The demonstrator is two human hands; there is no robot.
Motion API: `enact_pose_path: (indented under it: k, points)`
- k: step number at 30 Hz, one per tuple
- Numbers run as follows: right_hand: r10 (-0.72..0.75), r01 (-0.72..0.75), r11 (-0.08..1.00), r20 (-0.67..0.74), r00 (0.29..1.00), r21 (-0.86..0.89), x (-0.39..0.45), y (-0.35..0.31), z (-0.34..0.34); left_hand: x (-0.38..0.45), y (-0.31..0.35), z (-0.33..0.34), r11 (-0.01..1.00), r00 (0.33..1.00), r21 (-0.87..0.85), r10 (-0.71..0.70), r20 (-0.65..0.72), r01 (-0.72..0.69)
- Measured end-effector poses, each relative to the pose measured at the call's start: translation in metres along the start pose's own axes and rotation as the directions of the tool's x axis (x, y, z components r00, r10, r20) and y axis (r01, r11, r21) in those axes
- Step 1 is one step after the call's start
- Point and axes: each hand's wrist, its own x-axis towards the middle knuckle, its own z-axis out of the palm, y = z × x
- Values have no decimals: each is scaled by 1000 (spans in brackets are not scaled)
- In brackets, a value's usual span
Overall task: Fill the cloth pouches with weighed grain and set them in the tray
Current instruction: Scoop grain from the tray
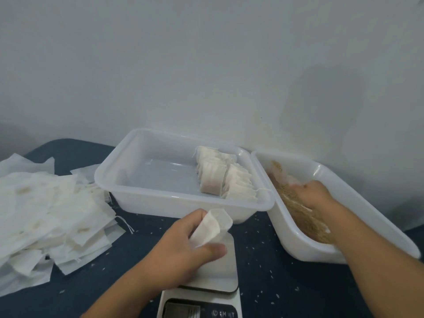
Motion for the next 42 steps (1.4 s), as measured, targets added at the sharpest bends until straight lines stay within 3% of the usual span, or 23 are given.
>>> enact_pose_path:
  k: [6,11,16,23,33,42]
  points:
    - [-147,155,987,-130,981,51,-36,5,-32,-1,6,4,973,999,-230,-14,-48,3]
    - [-286,311,943,-193,939,117,-87,-2,-58,-2,9,2,984,991,-175,-36,-128,13]
    - [-410,400,882,-13,912,250,-153,-14,-81,3,-1,-3,998,970,54,-15,-242,29]
    - [-539,536,839,289,791,97,-205,-31,-102,6,-12,-7,992,960,127,33,-278,3]
    - [-591,638,768,317,742,-60,-210,-50,-123,5,-10,-7,988,968,145,78,-237,-44]
    - [-585,628,775,290,758,-78,-216,-56,-133,3,-8,-7,987,959,142,108,-261,-73]
